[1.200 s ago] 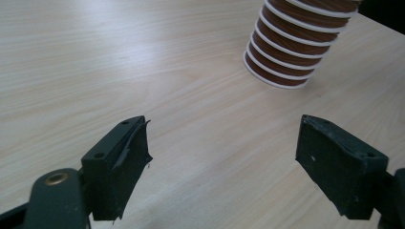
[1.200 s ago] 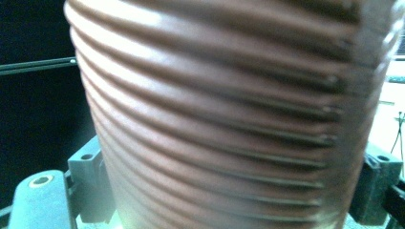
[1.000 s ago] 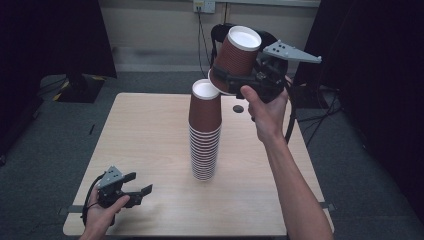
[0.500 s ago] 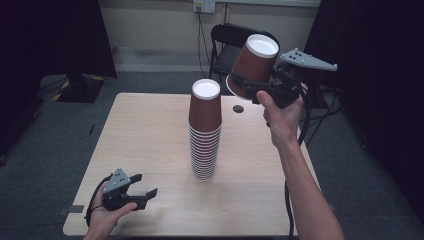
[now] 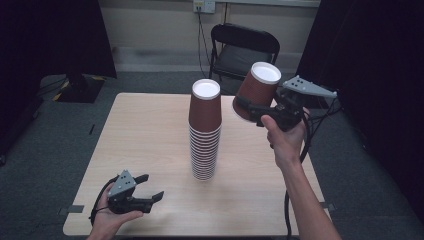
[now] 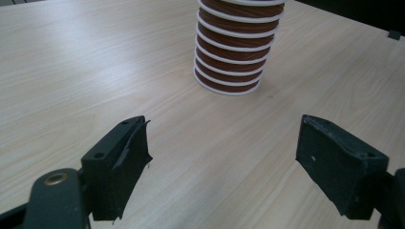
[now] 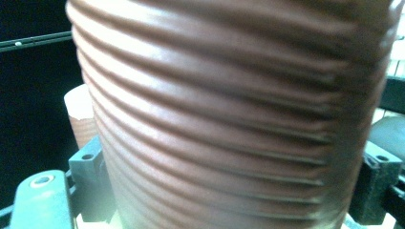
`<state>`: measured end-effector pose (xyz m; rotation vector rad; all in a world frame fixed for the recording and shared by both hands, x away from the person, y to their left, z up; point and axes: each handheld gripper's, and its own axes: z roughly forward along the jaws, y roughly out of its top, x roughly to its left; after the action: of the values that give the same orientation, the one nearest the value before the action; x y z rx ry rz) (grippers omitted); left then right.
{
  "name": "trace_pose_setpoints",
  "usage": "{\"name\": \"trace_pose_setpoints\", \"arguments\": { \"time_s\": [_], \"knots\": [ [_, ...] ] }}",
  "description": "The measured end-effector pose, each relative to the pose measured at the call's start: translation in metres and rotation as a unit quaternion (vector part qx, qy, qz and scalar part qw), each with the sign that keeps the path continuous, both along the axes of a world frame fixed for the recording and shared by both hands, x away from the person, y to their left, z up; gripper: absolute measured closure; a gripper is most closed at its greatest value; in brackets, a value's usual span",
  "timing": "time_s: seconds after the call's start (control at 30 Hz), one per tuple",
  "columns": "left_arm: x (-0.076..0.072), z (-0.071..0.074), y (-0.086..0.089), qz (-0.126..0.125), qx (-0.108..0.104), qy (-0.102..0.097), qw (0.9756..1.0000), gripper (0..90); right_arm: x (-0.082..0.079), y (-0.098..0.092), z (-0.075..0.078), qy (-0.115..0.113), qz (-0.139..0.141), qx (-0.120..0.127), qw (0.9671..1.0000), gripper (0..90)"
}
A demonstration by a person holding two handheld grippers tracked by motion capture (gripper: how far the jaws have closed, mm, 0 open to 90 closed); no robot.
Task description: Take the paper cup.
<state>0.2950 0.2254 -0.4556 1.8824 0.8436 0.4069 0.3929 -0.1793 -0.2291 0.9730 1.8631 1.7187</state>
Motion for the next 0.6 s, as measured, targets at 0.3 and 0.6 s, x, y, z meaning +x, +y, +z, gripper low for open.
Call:
{"name": "trace_pose_setpoints", "arguments": {
  "time_s": [0.3, 0.6],
  "knots": [
    [0.0, 0.005, -0.001, 0.001, -0.006, -0.022, 0.9997, 22.1, -0.009, -0.008, -0.042, 0.051, 0.011, 0.004, 0.9986, 12.9],
    [0.003, 0.015, -0.011, -0.011, 0.007, -0.055, 0.9984, 21.9, -0.019, -0.009, -0.075, 0.084, 0.023, 0.025, 0.9959, 13.0]
  ]
}}
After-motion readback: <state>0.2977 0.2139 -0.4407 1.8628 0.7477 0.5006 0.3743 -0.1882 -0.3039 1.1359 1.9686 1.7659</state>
